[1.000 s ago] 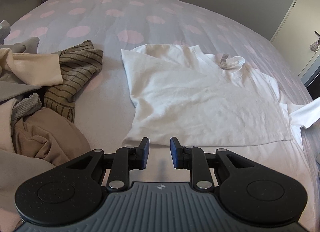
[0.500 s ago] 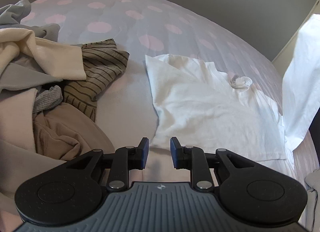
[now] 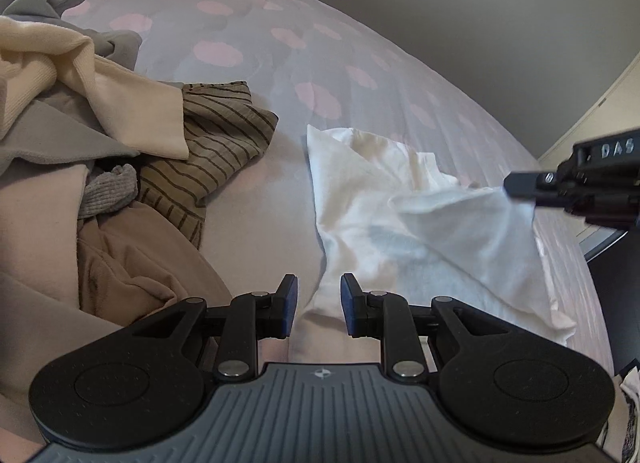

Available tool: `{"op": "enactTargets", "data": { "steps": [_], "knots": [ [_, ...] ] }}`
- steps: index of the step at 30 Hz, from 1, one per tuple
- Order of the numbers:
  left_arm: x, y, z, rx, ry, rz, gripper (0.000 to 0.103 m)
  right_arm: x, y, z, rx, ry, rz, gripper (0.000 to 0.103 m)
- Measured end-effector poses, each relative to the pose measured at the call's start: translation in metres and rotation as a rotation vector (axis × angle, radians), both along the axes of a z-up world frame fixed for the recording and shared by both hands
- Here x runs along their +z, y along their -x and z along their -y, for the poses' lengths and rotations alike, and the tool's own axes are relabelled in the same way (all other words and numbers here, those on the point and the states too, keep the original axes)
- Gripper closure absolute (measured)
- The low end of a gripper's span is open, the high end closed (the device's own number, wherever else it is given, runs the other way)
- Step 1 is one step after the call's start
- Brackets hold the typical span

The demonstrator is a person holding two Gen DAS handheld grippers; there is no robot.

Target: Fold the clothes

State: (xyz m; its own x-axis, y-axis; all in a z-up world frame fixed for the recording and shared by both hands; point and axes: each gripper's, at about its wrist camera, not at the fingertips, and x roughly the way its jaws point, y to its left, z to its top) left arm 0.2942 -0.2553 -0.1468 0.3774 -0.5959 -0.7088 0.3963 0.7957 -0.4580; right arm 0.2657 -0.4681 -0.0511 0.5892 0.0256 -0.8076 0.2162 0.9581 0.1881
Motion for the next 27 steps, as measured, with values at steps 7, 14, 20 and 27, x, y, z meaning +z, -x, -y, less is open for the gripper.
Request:
{"op": "enactTargets", "data": {
  "steps": [7, 14, 20, 27],
  "knots": [
    [0.000, -0.002, 0.002, 0.018, 0.013, 0.008, 0.083, -0.018, 0.010, -0.011, 0.067, -0.069, -0.036, 0.083],
    [-0.008, 0.003, 0.020, -0.012, 0.047, -0.014, 0.069, -0.015, 0.059, 0.038, 0.033, -0.057, 0.006, 0.074],
    [-0.016, 0.016, 0.049, -0.107, -0.030, -0.038, 0.069, -0.028, 0.131, 0.137, -0.136, 0.015, 0.016, 0.073],
    [-0.037, 0.024, 0.067, -0.138, -0.120, -0.070, 0.069, -0.052, 0.191, 0.245, -0.279, 0.226, -0.054, 0.073]
  ]
}}
